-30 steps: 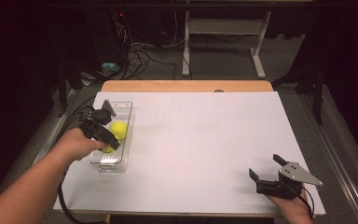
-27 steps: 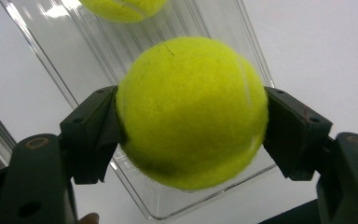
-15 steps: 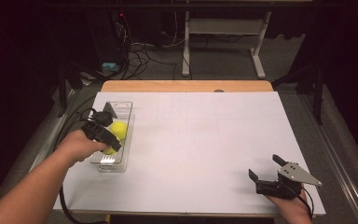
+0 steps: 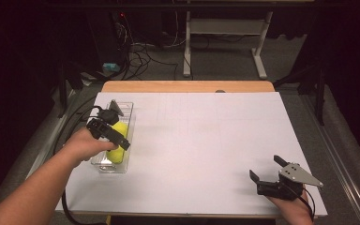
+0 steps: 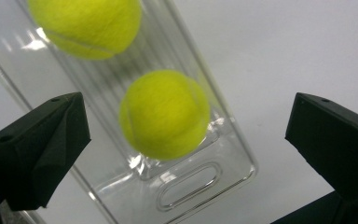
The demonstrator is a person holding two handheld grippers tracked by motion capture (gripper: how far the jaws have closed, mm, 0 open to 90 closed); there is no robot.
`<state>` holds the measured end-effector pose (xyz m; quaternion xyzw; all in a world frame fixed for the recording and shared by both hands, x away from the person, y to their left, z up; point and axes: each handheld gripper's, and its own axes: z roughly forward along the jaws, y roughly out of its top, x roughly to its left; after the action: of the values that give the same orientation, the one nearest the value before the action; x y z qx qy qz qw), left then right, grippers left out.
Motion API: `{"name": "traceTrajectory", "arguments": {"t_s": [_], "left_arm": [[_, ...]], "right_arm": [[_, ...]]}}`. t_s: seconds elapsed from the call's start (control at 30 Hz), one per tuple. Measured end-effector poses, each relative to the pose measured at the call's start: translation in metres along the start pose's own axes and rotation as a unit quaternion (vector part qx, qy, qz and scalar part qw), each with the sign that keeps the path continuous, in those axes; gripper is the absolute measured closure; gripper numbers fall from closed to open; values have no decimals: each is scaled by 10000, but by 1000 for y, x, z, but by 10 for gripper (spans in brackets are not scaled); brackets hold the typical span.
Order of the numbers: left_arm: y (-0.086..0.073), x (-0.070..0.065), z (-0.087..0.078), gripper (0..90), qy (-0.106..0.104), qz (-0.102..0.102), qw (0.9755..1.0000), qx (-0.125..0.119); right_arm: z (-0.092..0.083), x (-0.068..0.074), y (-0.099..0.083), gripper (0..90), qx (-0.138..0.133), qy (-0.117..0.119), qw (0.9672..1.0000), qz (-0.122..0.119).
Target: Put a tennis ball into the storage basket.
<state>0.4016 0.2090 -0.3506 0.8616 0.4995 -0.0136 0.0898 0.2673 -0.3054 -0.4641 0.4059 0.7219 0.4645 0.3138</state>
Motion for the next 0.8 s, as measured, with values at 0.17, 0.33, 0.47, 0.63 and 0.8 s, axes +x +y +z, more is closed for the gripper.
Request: {"name": "traceTrajectory", "arguments": {"t_s": [0.17,0.33,0.47,0.63,0.8], "left_arm": [[9,-16,1,7,-63,177,9998,-29],[18,-35,6,7,-97,398,9992,-11],[26,-51,10,7,-155,581,9982,30],[36,-71,14,7,-254,775,9967,6],[45,-91,19,7,-326,969,9948,9]], "right_arm": [[-1,0,0,0,0,-5,10000,-20],[-1,0,0,0,-5,-7,10000,-21],[-1,1,0,0,-7,-2,10000,-29],[-1,1,0,0,-1,7,10000,-27],[-1,1,0,0,-1,16,10000,-38]]}}
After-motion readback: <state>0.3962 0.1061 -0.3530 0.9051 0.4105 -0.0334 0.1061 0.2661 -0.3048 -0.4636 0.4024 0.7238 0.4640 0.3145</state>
